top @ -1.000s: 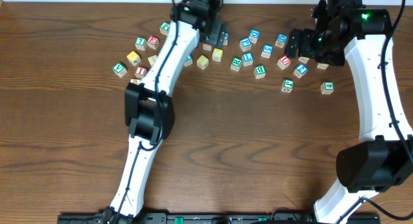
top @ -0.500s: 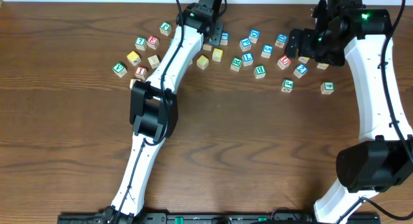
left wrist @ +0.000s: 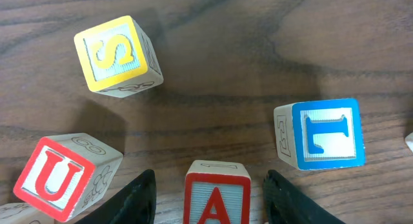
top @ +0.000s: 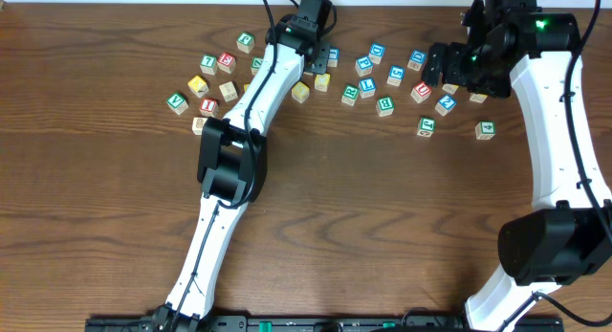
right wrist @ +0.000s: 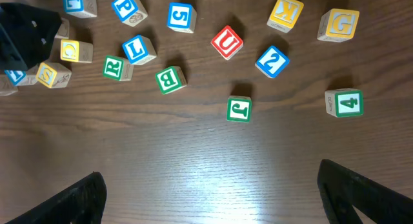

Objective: Spell out AI2
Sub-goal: 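Lower the left gripper onto the red A block and grasp it, then carry the red A block forward and set it down on open table, then move the left gripper to the red I block and grasp it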

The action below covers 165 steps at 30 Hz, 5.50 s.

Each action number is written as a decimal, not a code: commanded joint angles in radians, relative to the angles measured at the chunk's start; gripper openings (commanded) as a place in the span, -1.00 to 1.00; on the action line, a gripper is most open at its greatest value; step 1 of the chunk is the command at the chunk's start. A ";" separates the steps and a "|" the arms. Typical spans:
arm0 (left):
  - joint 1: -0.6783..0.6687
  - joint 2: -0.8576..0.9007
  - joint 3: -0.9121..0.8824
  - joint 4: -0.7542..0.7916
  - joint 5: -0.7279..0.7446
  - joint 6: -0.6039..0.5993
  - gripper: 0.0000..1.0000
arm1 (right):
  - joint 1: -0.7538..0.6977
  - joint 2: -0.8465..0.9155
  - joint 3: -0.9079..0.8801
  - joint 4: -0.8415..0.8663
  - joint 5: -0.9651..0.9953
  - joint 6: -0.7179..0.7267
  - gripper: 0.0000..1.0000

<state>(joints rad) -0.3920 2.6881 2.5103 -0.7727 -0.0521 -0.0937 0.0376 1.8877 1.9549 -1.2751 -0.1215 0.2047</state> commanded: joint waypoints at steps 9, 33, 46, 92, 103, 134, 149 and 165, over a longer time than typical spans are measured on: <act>0.003 0.006 -0.028 0.024 -0.013 -0.009 0.03 | -0.003 -0.012 0.019 0.000 0.008 -0.003 0.99; 0.003 -0.002 -0.050 0.023 -0.013 -0.009 -0.48 | -0.003 -0.012 0.019 0.000 0.008 -0.003 0.98; 0.003 -0.259 -0.049 -0.036 -0.039 -0.010 -0.53 | -0.003 -0.012 0.019 0.000 0.008 -0.003 0.98; -0.105 -0.544 -0.647 -0.356 0.048 -0.288 -0.63 | -0.003 -0.012 0.019 0.000 0.008 -0.003 0.98; -0.108 -0.544 -0.892 -0.030 0.045 -0.365 -0.63 | -0.003 -0.012 0.019 0.000 0.008 -0.003 0.99; -0.136 -0.545 -0.945 0.057 0.006 -0.364 -0.03 | -0.003 -0.012 0.019 0.000 0.008 -0.003 0.99; -0.108 -0.759 -0.889 0.045 0.052 -0.213 0.29 | -0.003 -0.012 0.019 0.000 0.008 -0.003 0.98; 0.120 -0.966 -0.889 -0.064 0.052 -0.147 0.54 | -0.003 -0.012 0.019 0.000 0.008 -0.003 0.99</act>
<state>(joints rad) -0.3061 1.7206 1.6070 -0.8158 -0.0021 -0.3016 0.0376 1.8877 1.9553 -1.2751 -0.1177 0.2047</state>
